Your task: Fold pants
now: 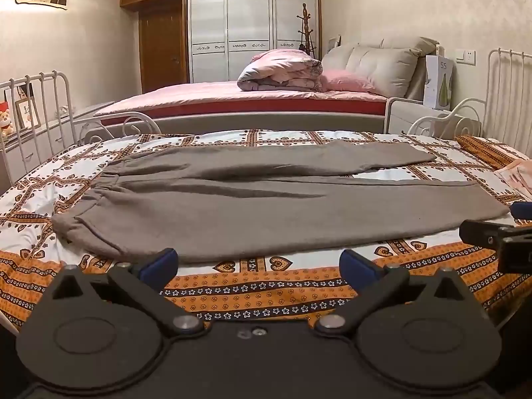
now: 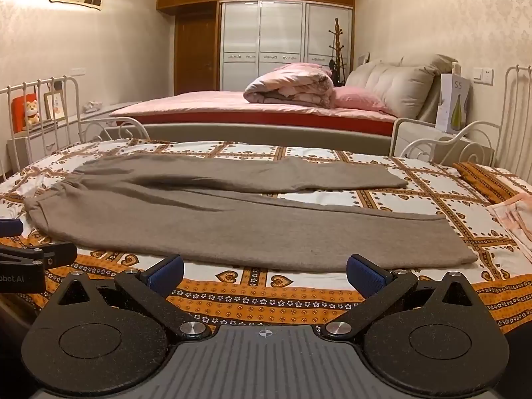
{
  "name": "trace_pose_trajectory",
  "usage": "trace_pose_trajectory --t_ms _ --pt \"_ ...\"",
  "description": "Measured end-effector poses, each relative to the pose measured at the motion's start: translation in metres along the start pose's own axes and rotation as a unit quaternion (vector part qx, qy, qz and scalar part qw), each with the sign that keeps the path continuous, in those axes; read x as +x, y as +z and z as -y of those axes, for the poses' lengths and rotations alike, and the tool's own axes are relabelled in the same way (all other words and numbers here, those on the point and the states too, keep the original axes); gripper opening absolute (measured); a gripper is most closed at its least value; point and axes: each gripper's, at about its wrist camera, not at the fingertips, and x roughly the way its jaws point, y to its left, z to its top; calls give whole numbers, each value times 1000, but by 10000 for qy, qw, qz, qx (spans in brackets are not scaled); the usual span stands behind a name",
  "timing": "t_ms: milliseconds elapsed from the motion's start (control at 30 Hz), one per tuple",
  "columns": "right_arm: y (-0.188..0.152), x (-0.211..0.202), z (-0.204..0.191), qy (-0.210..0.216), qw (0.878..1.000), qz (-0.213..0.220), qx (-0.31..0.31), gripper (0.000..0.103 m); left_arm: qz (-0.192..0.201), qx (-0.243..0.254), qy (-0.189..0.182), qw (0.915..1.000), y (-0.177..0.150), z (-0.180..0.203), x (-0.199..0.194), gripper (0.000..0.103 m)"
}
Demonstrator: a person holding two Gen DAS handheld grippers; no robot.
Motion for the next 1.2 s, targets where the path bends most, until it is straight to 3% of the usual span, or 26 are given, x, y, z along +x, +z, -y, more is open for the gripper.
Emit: trace_pose_trajectory --t_ms 1200 --pt "-1 0 -3 -19 10000 13 41 103 -3 7 -6 10000 -1 0 2 97"
